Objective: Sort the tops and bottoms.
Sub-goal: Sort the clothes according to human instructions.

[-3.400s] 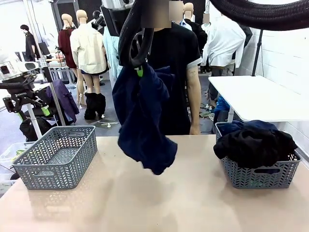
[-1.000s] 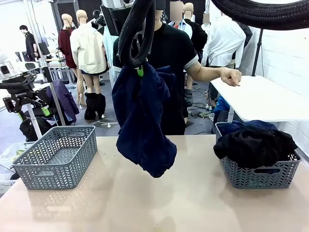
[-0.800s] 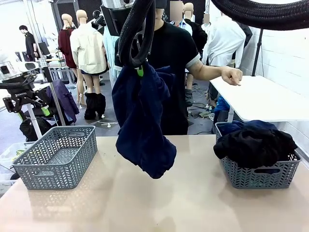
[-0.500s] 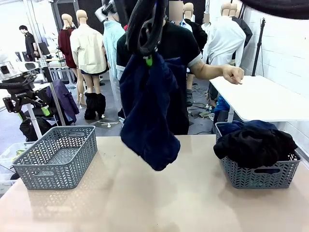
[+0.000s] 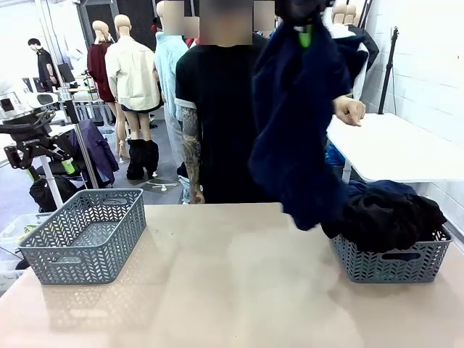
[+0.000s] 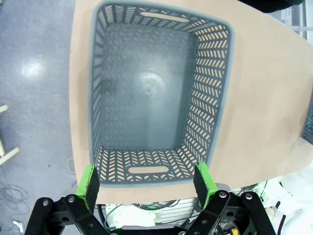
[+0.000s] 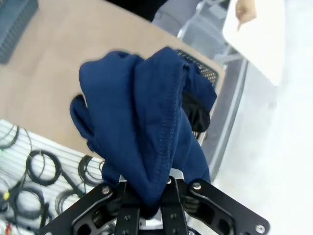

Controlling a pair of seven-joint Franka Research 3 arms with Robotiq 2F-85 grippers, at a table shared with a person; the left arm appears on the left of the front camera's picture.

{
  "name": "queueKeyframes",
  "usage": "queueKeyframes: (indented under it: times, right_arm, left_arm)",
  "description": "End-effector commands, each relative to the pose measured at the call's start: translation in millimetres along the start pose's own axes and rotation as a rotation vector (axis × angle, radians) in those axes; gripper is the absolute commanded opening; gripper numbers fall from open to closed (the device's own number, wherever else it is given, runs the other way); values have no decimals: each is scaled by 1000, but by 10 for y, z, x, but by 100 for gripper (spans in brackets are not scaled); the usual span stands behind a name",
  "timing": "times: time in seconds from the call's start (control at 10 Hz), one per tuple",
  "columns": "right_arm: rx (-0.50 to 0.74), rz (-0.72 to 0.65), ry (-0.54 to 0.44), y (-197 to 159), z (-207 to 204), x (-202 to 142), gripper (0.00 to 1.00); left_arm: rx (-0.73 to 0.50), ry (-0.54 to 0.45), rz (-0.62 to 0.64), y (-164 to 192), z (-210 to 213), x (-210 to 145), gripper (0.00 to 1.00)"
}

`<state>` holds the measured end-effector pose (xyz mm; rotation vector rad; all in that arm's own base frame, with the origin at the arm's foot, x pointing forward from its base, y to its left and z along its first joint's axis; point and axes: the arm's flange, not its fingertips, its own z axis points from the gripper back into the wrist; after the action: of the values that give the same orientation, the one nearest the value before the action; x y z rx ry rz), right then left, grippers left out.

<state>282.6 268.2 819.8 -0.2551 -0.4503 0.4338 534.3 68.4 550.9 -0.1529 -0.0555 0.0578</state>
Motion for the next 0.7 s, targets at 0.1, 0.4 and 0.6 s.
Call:
queueKeyframes:
  times: [0.1, 0.4, 0.6]
  right_arm:
    - [-31, -269, -41, -380, -539, -321, 0]
    - [22, -459, -167, -967, -719, -517, 0]
    - [-37, -677, -225, -1344, -600, -712, 0]
  left_arm:
    - [2, 0, 17, -11, 18, -10, 100]
    - [2, 0, 17, -11, 18, -10, 100]
    - [2, 0, 17, -11, 18, -10, 100]
